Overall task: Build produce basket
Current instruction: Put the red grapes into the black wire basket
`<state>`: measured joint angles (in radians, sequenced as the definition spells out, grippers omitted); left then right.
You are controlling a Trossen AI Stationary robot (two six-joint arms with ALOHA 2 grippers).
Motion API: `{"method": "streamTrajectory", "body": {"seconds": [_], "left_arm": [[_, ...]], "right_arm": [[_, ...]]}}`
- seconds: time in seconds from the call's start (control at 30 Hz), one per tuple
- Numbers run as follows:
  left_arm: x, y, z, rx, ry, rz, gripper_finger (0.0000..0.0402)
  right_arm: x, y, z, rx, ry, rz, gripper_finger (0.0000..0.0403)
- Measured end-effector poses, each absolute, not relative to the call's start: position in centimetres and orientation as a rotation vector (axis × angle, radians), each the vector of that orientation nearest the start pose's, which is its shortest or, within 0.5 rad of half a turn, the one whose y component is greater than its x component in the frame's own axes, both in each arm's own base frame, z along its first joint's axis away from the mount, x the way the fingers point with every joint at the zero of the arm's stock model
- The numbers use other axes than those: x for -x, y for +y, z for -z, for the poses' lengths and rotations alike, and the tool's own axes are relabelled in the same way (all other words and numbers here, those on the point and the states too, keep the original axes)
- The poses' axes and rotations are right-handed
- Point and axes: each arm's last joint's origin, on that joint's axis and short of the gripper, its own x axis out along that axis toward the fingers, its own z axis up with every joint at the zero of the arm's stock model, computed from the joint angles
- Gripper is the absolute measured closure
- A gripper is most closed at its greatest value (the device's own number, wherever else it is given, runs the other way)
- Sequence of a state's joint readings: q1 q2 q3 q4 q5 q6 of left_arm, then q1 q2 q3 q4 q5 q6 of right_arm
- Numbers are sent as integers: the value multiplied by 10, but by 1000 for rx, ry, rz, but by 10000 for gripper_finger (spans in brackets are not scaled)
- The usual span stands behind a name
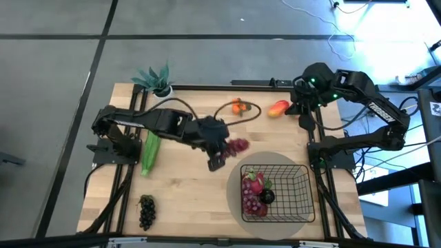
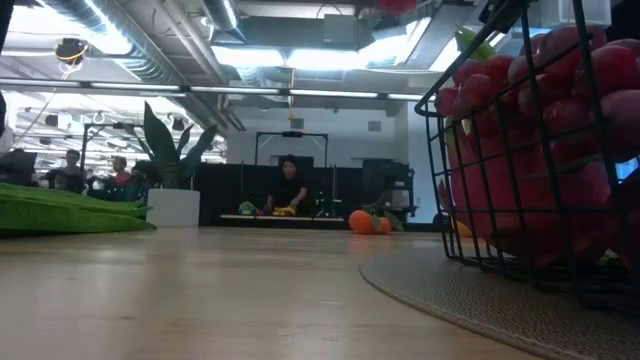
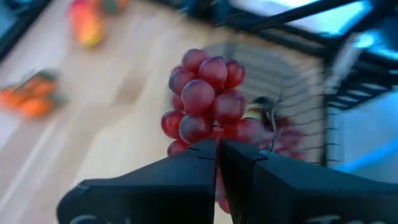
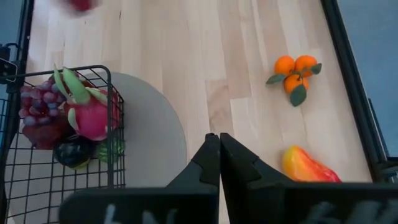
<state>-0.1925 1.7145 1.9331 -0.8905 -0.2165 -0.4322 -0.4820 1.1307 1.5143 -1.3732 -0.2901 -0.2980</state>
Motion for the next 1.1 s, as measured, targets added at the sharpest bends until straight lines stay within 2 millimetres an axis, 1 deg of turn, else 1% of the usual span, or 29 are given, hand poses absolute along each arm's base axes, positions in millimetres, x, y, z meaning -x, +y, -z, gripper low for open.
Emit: {"method": "streamTrajectory", "body": {"seconds": [0.17,0.23,0.3,0.37,0.4,0.43,0.5,0.57,0.63,0.7,0.73,0.77,0.83,0.87,0.9,1.0,1.03,1.1], "left_arm": [[-366,-84,-421,276,550,18,401],[-374,-93,-421,277,499,104,401],[-377,-101,-416,259,516,177,401],[-387,-109,-413,253,478,260,401],[-388,-113,-411,240,486,288,401],[-388,-116,-406,225,515,309,401],[-397,-123,-399,201,495,356,401],[-400,-129,-388,173,551,382,401],[-411,-133,-380,149,514,419,401],[-413,-137,-370,126,563,447,401],[-420,-139,-364,132,553,469,401],[-426,-140,-363,128,516,484,401],[-428,-141,-353,125,559,504,401],[-434,-142,-346,136,565,522,401],[-440,-141,-343,134,536,525,401],[-447,-140,-326,139,596,520,401],[-453,-140,-326,137,551,517,401],[-454,-137,-320,142,580,521,401]], "right_arm": [[-148,-68,-410,-113,933,21,403],[-148,-67,-410,-123,924,-2,403],[-148,-66,-410,-130,917,-22,403],[-148,-66,-410,-141,910,-37,403],[-148,-65,-410,-149,906,-49,403],[-148,-64,-410,-160,900,-74,403],[-148,-62,-411,-181,880,-143,403],[-148,-60,-411,-204,861,-214,403],[-147,-58,-411,-235,847,-270,403],[-146,-56,-411,-256,838,-305,403],[-146,-56,-411,-267,840,-320,403],[-145,-55,-411,-270,837,-335,403],[-144,-54,-411,-281,836,-365,403],[-143,-53,-410,-284,840,-381,403],[-142,-52,-410,-291,840,-399,403],[-140,-49,-410,-322,835,-460,403],[-139,-49,-410,-332,831,-475,403],[-138,-48,-410,-330,825,-502,403]]}}
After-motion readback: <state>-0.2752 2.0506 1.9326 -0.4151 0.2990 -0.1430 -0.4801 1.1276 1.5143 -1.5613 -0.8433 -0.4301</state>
